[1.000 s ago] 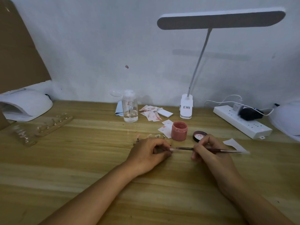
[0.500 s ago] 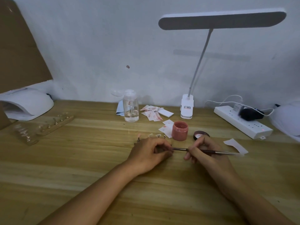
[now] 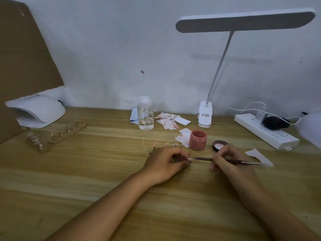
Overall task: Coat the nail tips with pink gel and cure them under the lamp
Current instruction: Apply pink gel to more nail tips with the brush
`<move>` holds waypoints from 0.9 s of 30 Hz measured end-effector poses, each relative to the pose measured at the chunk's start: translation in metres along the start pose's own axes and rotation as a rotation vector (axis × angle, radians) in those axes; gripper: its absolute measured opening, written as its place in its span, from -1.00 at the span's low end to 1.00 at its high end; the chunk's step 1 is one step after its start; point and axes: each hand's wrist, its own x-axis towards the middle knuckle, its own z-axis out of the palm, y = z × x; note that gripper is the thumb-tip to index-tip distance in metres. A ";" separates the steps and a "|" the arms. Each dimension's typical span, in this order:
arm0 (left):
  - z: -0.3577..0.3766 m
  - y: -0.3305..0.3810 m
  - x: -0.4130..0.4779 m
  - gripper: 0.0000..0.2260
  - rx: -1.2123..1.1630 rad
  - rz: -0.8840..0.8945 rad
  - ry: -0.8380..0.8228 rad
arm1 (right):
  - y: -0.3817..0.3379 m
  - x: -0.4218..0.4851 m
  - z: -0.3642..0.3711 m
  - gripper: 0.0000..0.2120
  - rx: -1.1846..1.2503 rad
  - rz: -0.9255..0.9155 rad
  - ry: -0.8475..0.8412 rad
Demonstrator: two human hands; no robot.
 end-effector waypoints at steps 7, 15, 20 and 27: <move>-0.004 0.005 -0.006 -0.96 -0.015 0.039 0.035 | -0.006 -0.007 0.000 -0.83 0.075 -0.045 -0.007; -0.010 0.004 -0.011 -0.91 0.012 0.011 0.074 | -0.014 -0.007 0.011 -0.87 0.200 0.063 -0.049; -0.004 0.004 -0.005 -0.89 0.044 -0.036 0.038 | -0.004 -0.007 0.014 -0.90 0.151 0.019 0.052; -0.002 0.001 -0.003 -0.94 0.057 -0.055 0.038 | 0.003 -0.002 0.012 -0.88 0.104 -0.037 0.057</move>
